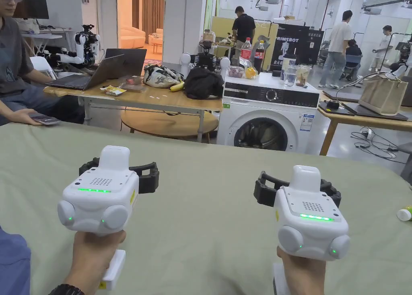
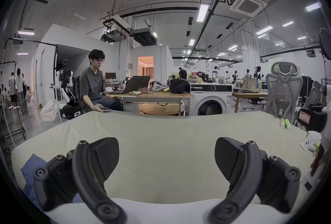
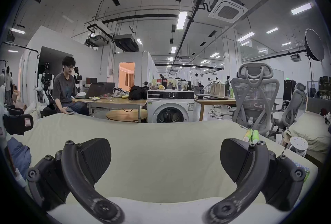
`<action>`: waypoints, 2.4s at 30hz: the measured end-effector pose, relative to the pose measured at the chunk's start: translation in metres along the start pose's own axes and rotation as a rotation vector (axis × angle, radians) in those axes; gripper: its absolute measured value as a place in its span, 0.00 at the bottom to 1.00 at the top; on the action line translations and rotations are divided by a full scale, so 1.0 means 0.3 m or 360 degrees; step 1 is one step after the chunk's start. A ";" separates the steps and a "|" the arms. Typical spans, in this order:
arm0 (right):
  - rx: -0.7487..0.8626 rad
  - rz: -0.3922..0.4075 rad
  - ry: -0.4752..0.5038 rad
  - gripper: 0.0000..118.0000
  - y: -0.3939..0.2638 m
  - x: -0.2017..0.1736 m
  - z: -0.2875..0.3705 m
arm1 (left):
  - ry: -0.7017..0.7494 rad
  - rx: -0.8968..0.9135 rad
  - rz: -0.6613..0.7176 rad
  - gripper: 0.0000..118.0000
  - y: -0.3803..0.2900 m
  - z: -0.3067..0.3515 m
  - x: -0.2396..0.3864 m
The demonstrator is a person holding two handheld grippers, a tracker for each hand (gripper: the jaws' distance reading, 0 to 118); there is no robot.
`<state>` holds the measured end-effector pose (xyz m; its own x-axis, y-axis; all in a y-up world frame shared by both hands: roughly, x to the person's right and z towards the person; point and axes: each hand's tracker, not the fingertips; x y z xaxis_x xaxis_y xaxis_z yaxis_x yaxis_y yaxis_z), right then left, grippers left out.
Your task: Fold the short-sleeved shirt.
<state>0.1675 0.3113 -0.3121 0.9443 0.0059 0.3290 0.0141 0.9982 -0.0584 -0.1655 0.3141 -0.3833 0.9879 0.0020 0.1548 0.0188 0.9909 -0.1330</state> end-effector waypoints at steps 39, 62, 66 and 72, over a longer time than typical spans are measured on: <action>-0.0015 0.0000 -0.0014 1.00 0.009 -0.024 0.028 | -0.0002 0.0052 0.0061 0.92 0.025 0.034 -0.001; 0.0041 -0.0005 -0.0046 0.00 0.041 -0.016 0.066 | 0.0024 0.0026 -0.0012 0.00 0.036 0.071 -0.002; 0.0000 -0.0007 0.0014 0.00 0.046 -0.065 0.057 | 0.0046 -0.0038 0.0007 0.00 0.039 0.090 -0.079; -0.0013 0.0020 0.0187 0.00 0.048 -0.245 0.054 | 0.0216 -0.0099 0.0002 0.00 0.054 0.162 -0.263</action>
<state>0.0929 0.3260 -0.3220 0.9765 0.0107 0.2154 0.0044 0.9976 -0.0696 -0.2507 0.3365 -0.3503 0.9996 -0.0191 0.0216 0.0229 0.9807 -0.1941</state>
